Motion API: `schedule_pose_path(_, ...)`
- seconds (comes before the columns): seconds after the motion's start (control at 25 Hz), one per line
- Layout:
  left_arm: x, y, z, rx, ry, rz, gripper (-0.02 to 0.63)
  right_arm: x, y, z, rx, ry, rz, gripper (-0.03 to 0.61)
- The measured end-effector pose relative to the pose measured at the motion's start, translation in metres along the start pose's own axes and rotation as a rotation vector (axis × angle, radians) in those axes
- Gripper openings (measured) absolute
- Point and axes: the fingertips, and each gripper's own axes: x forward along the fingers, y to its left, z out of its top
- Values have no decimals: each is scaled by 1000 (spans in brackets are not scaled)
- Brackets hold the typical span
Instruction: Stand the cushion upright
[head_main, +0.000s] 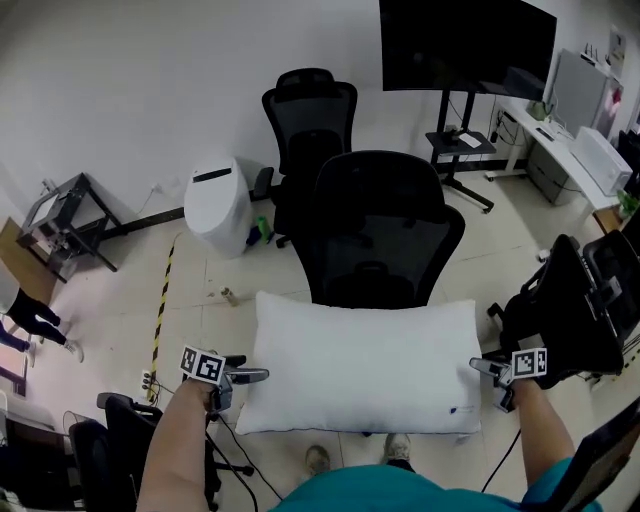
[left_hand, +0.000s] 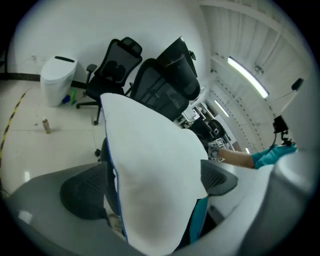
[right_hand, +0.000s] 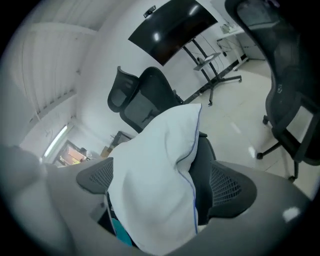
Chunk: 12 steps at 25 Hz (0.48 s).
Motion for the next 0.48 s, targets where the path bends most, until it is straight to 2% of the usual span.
schedule_pose_path(0.08,17,-7,5,-2,16,-54,603,20,-12,4,30,46,49,594)
schedule_pose_path(0.28,61,-1,1,0,118,-91,603,58,-33,-14,95,189,68,594)
schedule_pose_path(0.36,67,5,0,-15,119,-105,587,74,-30,-19,91,212,124,592)
schedule_pose_path(0.4,68,6,0,-18,113,-111,571,81,-24,-18,76,206,174,575)
schedule_pose_path(0.48,70,2,3,-2,94,-124,489,89,-4,-14,37,180,296,439)
